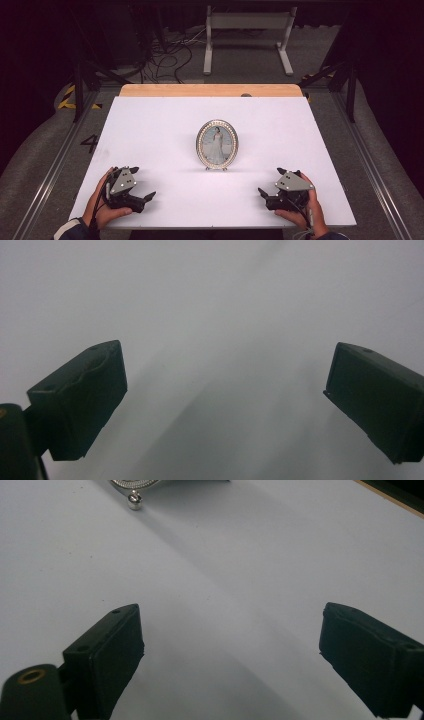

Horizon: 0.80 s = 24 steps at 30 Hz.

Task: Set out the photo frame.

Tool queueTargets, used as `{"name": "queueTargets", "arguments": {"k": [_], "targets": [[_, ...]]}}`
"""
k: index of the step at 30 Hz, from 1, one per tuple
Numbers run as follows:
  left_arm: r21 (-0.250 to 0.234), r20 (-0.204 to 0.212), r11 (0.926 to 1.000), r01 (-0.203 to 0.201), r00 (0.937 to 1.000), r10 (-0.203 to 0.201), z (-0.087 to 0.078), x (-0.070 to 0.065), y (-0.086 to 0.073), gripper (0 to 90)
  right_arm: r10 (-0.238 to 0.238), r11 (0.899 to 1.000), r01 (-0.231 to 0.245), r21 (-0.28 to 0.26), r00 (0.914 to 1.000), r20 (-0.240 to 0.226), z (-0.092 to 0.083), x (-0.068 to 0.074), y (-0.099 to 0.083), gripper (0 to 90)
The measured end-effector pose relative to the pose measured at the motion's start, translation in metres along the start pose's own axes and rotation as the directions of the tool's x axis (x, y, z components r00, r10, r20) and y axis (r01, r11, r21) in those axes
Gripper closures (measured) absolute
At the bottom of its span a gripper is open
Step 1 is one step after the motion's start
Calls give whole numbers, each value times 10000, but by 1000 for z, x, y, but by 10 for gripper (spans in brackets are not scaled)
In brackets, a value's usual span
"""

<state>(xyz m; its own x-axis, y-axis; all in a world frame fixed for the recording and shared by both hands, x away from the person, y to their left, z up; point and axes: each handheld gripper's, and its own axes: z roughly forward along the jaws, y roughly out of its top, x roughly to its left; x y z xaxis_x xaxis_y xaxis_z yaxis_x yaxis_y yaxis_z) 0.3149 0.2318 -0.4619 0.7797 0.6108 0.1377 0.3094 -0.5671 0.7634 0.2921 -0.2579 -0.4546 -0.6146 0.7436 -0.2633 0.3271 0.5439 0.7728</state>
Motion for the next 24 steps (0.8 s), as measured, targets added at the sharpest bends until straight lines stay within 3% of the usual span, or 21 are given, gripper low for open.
{"name": "queueTargets", "arguments": {"k": [24], "targets": [[-103, -123, 9998, -185, 9998, 183, -2, 0, 2, 35, 23, 9997, -24, -255, 10000, -45, 0, 1, 2, 110]]}}
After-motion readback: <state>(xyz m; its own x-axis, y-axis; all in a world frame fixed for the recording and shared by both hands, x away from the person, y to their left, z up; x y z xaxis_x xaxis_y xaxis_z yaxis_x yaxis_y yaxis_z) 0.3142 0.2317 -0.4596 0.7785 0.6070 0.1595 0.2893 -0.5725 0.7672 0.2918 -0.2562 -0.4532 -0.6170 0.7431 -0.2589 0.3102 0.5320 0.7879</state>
